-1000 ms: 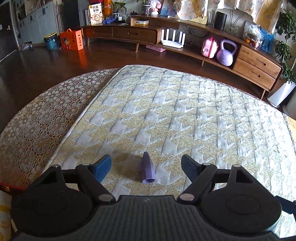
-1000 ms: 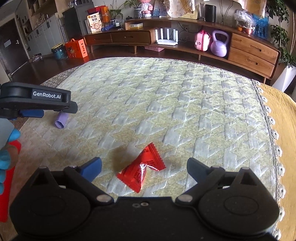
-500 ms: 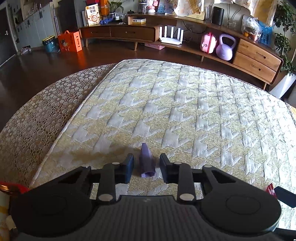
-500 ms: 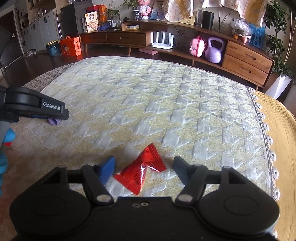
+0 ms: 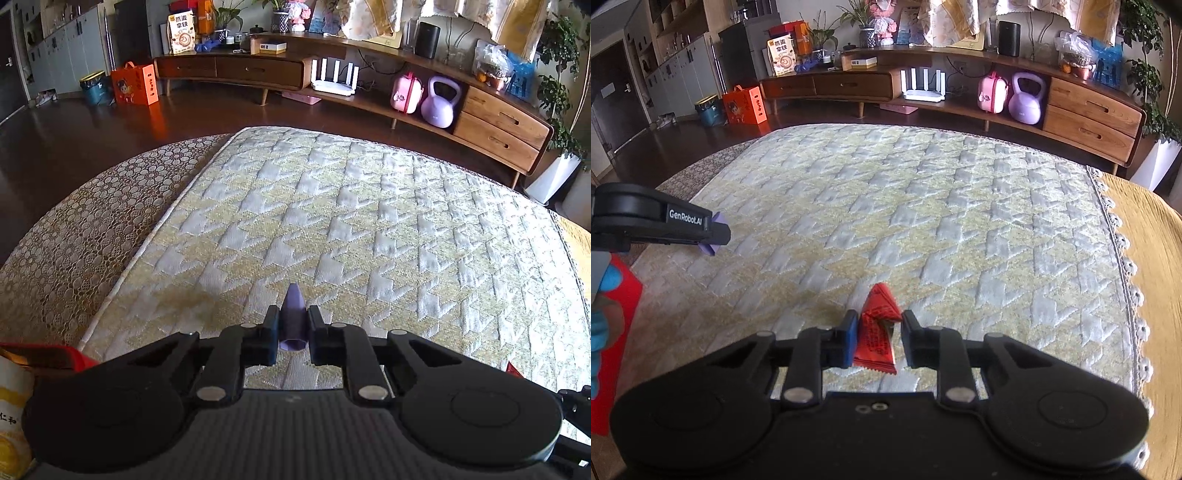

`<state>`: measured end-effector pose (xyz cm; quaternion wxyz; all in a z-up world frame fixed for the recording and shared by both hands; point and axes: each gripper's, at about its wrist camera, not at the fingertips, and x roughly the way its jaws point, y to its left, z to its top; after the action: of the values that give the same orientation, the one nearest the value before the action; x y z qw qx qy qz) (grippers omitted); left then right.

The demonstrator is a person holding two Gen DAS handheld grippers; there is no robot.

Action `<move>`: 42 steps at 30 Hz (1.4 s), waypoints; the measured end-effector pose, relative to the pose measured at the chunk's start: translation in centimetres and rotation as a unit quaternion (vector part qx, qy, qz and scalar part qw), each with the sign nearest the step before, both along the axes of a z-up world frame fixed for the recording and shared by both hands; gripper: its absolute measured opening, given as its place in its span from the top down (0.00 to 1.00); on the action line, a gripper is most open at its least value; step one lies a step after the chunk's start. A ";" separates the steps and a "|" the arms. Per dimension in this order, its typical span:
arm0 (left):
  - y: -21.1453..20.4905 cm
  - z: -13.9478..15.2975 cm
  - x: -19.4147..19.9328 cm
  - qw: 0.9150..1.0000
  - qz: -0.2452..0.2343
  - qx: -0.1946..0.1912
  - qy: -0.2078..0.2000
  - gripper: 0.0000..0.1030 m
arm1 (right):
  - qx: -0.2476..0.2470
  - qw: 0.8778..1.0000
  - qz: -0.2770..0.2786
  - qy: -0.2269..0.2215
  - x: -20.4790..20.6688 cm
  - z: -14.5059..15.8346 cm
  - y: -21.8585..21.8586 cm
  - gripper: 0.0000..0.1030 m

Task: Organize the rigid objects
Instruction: 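Grasp the purple tube with the left gripper while the right grasps the red candy packet, then carry the purple tube and red packet over the red box with both grippers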

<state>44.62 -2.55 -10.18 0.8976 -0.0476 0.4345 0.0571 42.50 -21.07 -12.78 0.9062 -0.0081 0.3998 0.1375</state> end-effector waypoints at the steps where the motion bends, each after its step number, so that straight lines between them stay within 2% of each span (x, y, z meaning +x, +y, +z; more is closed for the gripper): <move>1: 0.0 0.2 -0.3 1.000 -0.003 -0.001 0.000 0.85 | 0.001 1.000 0.002 -0.002 -0.3 0.2 0.0 0.78; 7: 0.2 1.7 -2.4 1.000 -0.015 -0.016 0.001 0.85 | 0.006 1.000 0.007 -0.016 -2.5 1.9 -0.7 0.81; 14: 0.6 3.9 -5.4 0.999 -0.031 -0.019 0.000 0.85 | 0.026 0.999 0.017 -0.013 -4.9 3.8 -1.8 0.81; 21: 2.0 6.2 -9.3 0.999 -0.037 -0.026 -0.002 0.85 | 0.030 0.999 0.038 -0.018 -8.0 6.2 -1.0 0.81; 33: 6.7 9.6 -16.2 0.999 -0.036 -0.022 -0.019 0.85 | 0.023 0.994 0.092 -0.047 -13.4 10.4 3.8 0.81; 42: 12.4 10.5 -20.6 0.999 -0.012 -0.019 -0.026 0.85 | 0.024 0.989 0.133 -0.052 -15.9 11.5 9.0 0.81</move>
<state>24.00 9.85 0.34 0.9083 -0.0612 0.4121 0.0371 26.63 -12.04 -1.23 0.8993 -0.0468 0.3438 0.2663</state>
